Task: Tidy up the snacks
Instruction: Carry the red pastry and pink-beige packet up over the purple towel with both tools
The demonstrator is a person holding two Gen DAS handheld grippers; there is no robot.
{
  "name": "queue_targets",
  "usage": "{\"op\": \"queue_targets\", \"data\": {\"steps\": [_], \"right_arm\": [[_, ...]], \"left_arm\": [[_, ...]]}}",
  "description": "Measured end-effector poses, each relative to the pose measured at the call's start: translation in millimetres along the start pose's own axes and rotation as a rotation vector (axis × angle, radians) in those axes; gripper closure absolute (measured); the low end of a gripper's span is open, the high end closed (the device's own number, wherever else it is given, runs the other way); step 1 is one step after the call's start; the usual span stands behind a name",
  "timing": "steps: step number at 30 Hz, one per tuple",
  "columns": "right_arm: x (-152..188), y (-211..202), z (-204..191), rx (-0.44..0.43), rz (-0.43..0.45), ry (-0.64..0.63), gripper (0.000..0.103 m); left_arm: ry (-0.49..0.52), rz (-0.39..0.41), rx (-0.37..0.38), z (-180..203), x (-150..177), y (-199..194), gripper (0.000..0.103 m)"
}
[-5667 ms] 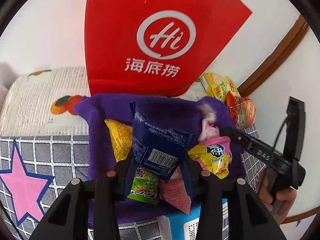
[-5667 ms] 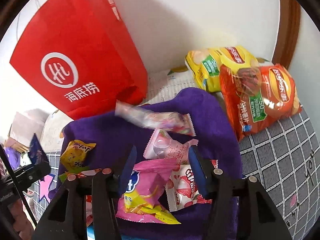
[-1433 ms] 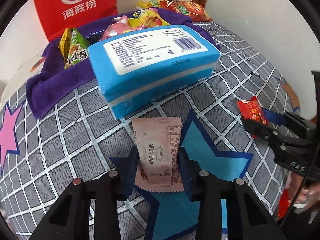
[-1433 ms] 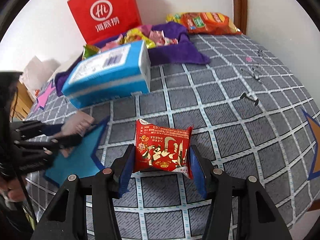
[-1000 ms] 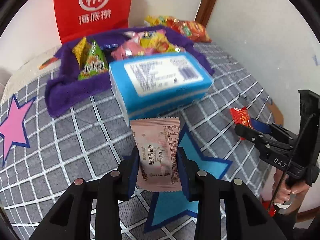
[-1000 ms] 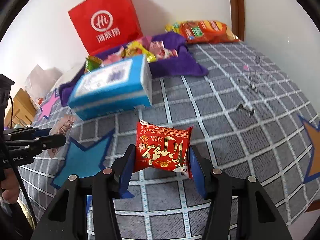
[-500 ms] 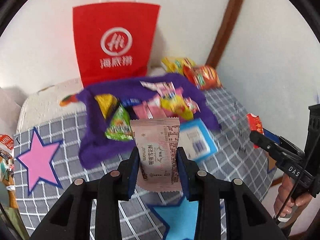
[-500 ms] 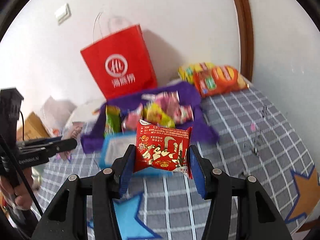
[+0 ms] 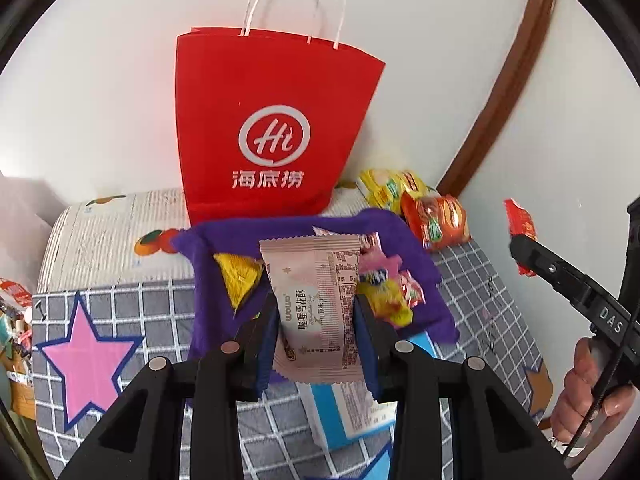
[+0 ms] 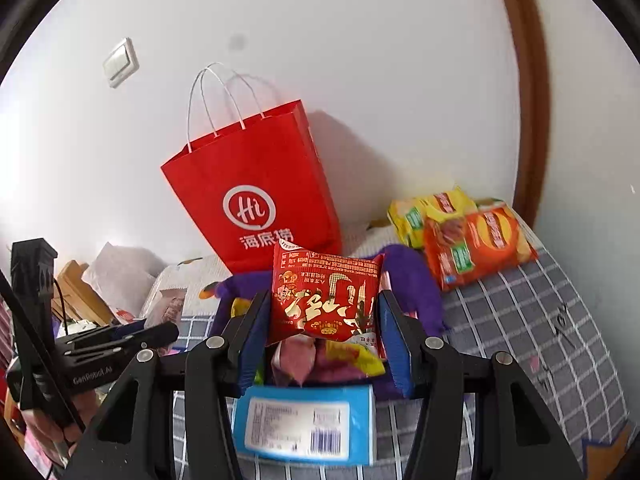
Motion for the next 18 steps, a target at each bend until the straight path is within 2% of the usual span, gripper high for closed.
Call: {"op": "queue_targets", "data": {"steps": [8, 12, 15, 18], "right_arm": [[-29, 43, -26, -0.030, -0.018, -0.041, 0.050], [-23, 69, -31, -0.032, -0.037, -0.052, 0.050], [-20, 88, -33, -0.042, -0.094, -0.042, 0.050], [-17, 94, -32, -0.027, -0.092, -0.082, 0.050]], "left_arm": [[-0.019, 0.051, -0.062, -19, -23, 23, 0.069], [-0.030, 0.013, -0.076, -32, -21, 37, 0.069], [-0.043, 0.003, -0.083, -39, -20, 42, 0.069], [-0.039, -0.010, -0.083, -42, -19, 48, 0.069]]}}
Point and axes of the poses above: each gripper's, at about its wrist camera, not at the fingertips, and y roughly the way its jaws point, z to its right, x to its underside, the point moved 4 cm from there along y, roughly the way its jaws point, and after that the axes turned 14 degrees about x, right-handed, at the moved point
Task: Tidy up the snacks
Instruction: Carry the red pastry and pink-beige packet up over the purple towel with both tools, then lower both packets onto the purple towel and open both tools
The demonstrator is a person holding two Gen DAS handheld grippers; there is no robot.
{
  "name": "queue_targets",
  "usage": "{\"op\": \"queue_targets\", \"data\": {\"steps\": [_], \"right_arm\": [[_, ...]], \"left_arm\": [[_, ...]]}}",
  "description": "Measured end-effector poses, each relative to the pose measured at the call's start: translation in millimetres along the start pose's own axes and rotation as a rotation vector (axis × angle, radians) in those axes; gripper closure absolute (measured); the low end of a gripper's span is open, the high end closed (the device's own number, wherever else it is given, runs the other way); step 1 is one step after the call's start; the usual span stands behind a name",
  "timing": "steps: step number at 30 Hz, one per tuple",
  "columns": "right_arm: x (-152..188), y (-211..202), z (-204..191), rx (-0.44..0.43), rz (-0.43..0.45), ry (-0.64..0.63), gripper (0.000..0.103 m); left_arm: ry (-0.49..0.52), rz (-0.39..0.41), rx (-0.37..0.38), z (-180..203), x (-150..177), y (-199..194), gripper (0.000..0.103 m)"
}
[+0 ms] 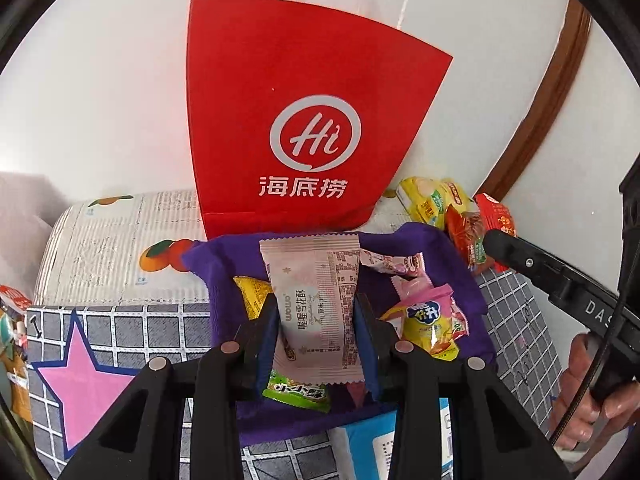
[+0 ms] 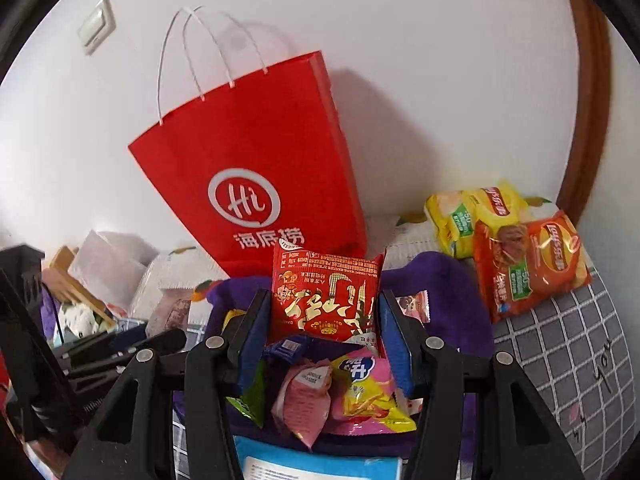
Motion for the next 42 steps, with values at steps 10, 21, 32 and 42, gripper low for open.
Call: {"op": "queue_targets", "data": {"steps": [10, 21, 32, 42], "right_arm": [[3, 13, 27, 0.060, -0.046, -0.010, 0.049], [12, 42, 39, 0.111, -0.125, -0.002, 0.049], [21, 53, 29, 0.075, -0.197, -0.025, 0.049], [29, 69, 44, 0.125, -0.283, 0.010, 0.049]], "left_arm": [[-0.025, -0.011, -0.013, -6, 2, 6, 0.069], [-0.042, 0.008, -0.035, -15, -1, 0, 0.069], [-0.028, 0.009, -0.029, -10, -1, -3, 0.069], [-0.036, 0.001, -0.029, -10, 0, 0, 0.069]]}}
Point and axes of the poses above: each gripper's, at about its wrist camera, not at the fingertips, and y roughly the way its jaws point, z to its right, x to its underside, the point moved 4 cm from there along y, roughly the way its jaws point, and after that the axes turned 14 degrees about x, right-handed, at the moved point
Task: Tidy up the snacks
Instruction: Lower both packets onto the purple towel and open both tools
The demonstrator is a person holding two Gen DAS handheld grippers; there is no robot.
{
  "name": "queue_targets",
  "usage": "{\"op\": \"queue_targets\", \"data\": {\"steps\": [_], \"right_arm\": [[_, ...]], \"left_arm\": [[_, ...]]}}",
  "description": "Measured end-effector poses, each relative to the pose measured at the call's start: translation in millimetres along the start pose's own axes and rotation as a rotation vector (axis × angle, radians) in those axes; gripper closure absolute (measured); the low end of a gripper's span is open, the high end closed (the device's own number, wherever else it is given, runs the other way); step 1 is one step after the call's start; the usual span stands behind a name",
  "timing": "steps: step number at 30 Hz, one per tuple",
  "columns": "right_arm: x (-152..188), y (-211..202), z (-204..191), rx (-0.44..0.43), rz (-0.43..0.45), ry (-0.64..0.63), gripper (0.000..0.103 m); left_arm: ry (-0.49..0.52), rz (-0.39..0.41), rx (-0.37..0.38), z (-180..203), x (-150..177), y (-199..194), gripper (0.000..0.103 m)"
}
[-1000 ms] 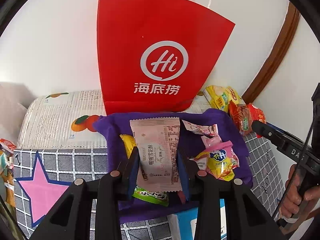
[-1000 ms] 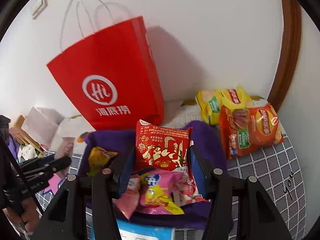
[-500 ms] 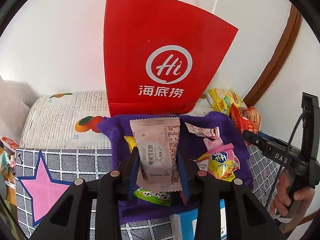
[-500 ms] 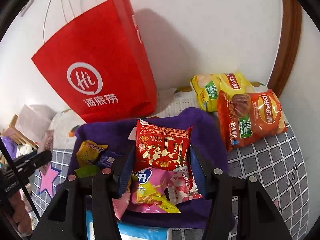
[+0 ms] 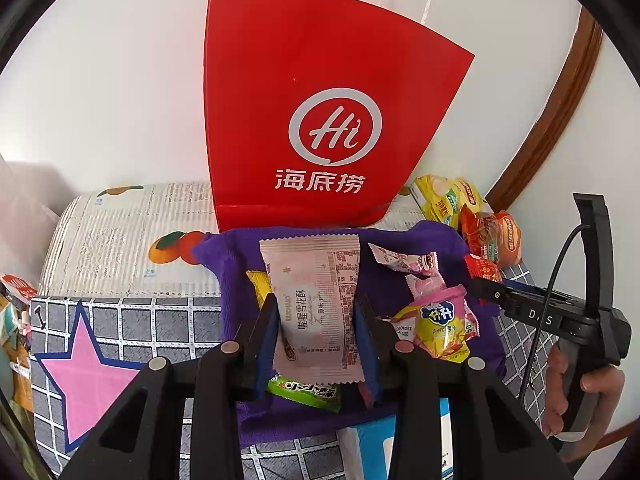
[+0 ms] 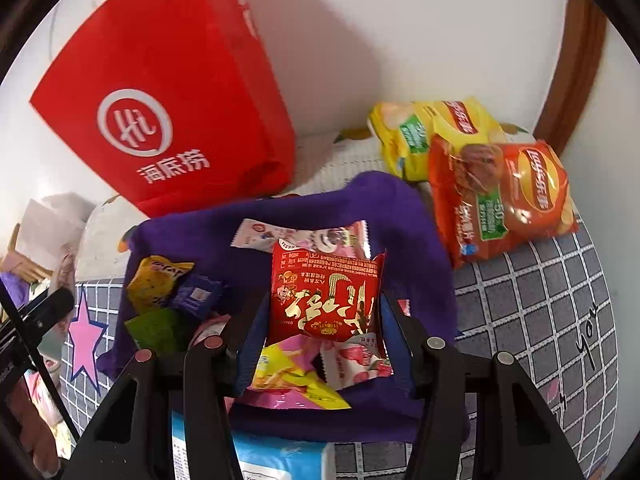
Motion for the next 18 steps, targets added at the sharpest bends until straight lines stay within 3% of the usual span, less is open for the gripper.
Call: {"op": "queue_targets", "data": {"steps": [12, 18], "right_arm": [[5, 11, 4, 0.100, -0.015, -0.068, 0.048], [6, 16, 5, 0.101, -0.041, -0.081, 0.045]], "left_arm": [[0.001, -0.009, 0.004, 0, 2, 3, 0.069], [-0.003, -0.028, 0.028, 2, 3, 8, 0.069]]}}
Point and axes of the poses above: each gripper's, at about its wrist camera, not at the fingertips, and y roughly the way its jaws point, z to its right, x to its underside, the point moved 4 cm from there along y, roughly the way its jaws point, and after that the axes turned 14 degrees about x, right-handed, at the moved point
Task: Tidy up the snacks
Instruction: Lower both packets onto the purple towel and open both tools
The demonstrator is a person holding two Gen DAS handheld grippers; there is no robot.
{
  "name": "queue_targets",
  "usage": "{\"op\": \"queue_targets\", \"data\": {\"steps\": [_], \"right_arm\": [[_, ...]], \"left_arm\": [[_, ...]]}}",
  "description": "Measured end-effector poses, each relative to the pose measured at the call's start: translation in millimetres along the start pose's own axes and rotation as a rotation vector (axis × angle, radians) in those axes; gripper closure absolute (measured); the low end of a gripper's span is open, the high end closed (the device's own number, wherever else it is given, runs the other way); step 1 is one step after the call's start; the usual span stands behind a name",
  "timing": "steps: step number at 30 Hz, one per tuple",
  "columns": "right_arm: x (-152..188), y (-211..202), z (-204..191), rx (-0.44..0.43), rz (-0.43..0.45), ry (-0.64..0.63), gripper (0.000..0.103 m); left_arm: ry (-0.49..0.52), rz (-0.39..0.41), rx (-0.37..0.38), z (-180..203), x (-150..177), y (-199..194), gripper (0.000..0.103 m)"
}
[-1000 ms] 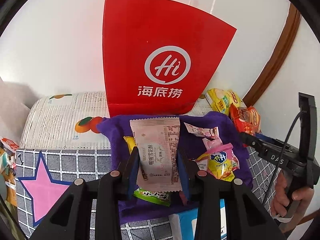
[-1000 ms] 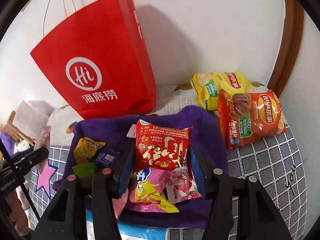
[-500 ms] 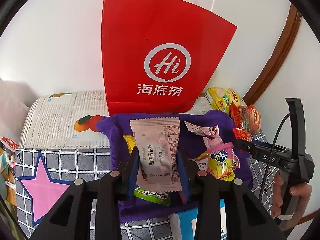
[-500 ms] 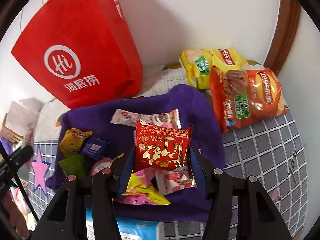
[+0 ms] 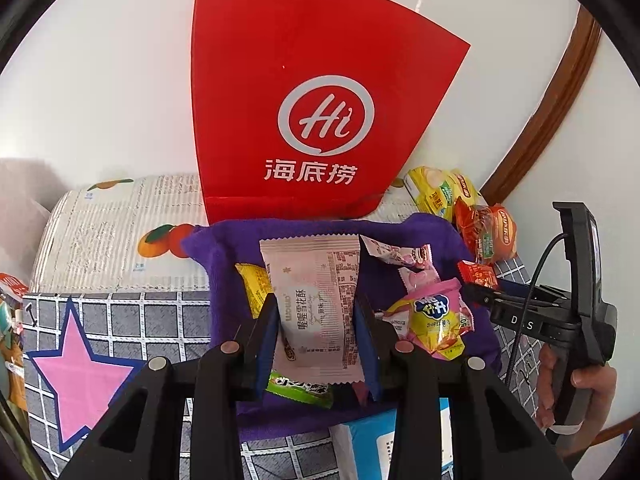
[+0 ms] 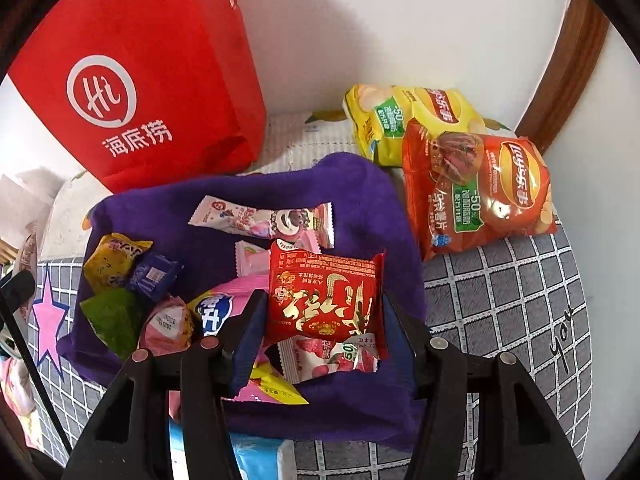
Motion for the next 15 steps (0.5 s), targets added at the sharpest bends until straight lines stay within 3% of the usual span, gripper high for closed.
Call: {"op": "queue_targets", "data": {"steps": [6, 15], "right_arm": [[0, 1, 0, -0.042, -0.022, 0.006, 0.036], [-1, -6, 6, -0.068, -0.011, 0.049, 0.035]], "left_arm": [[-0.004, -0.012, -0.002, 0, 0, 3, 0.069], [0.002, -0.064, 0.021, 6, 6, 18, 0.069]]}}
Point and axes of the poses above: each gripper's, at about its wrist camera, not at the fingertips, and y roughly the way its jaws point, z to its right, x to its underside, the point moved 4 cm from there along y, roughly the way its jaws point, and after that the axes turned 14 degrees about x, right-handed, at the moved point
